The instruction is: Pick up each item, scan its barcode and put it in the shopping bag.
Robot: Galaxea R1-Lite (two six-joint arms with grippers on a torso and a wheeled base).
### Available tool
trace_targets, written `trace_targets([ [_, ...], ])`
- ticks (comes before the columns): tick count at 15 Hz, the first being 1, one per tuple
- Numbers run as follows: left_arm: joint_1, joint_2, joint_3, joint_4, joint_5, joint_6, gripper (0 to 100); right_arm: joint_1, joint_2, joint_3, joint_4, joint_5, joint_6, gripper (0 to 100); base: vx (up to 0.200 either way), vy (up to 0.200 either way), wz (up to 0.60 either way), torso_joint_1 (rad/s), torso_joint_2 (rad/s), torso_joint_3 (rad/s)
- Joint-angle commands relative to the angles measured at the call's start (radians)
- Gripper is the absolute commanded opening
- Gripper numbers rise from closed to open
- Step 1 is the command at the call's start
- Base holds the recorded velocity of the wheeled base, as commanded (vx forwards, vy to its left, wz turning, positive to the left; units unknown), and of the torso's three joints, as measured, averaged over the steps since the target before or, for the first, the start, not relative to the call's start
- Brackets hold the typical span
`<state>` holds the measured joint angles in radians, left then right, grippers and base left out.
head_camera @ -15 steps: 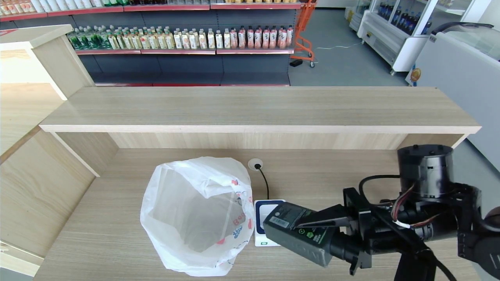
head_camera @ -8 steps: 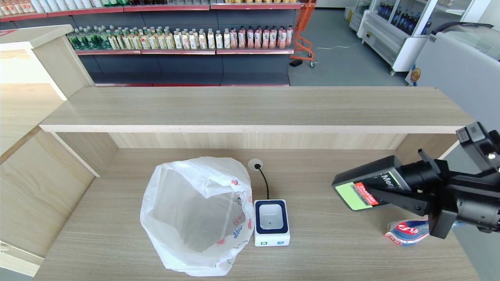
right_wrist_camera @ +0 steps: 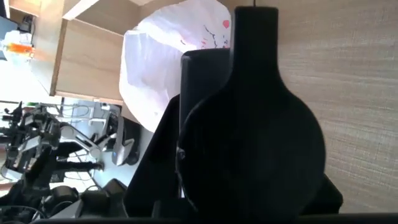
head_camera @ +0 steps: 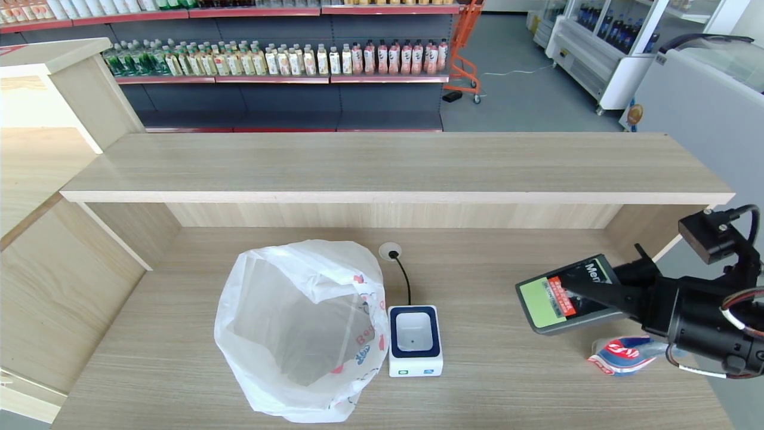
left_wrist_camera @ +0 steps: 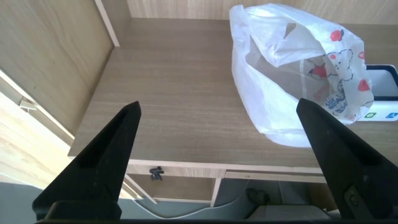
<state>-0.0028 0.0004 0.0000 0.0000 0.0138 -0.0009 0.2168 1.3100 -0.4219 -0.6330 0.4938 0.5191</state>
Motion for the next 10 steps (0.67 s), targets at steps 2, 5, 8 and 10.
trace_targets([
  [2, 0.000, 0.000, 0.000, 0.000, 0.000, -0.004, 100, 0.006, 0.035, 0.012, -0.001, 0.000, 0.004, 0, 0.000, 0.000, 0.00, 0.000, 0.00, 0.000],
  [5, 0.000, 0.000, 0.000, -0.002, 0.003, -0.024, 100, 0.006, 0.031, 0.020, -0.001, 0.000, 0.018, 0, 0.000, 0.133, 0.00, 0.002, 0.00, 0.003],
  [8, 0.001, 0.000, 0.000, 0.000, 0.002, -0.013, 100, 0.006, 0.049, 0.046, 0.001, -0.006, 0.005, 0, 0.000, 0.067, 0.00, -0.004, 0.00, 0.002],
  [10, 0.000, 0.000, 0.000, 0.000, 0.002, -0.011, 100, 0.006, 0.114, 0.061, 0.001, -0.020, -0.087, 0, 0.000, 0.000, 0.00, 0.000, 0.00, 0.000],
])
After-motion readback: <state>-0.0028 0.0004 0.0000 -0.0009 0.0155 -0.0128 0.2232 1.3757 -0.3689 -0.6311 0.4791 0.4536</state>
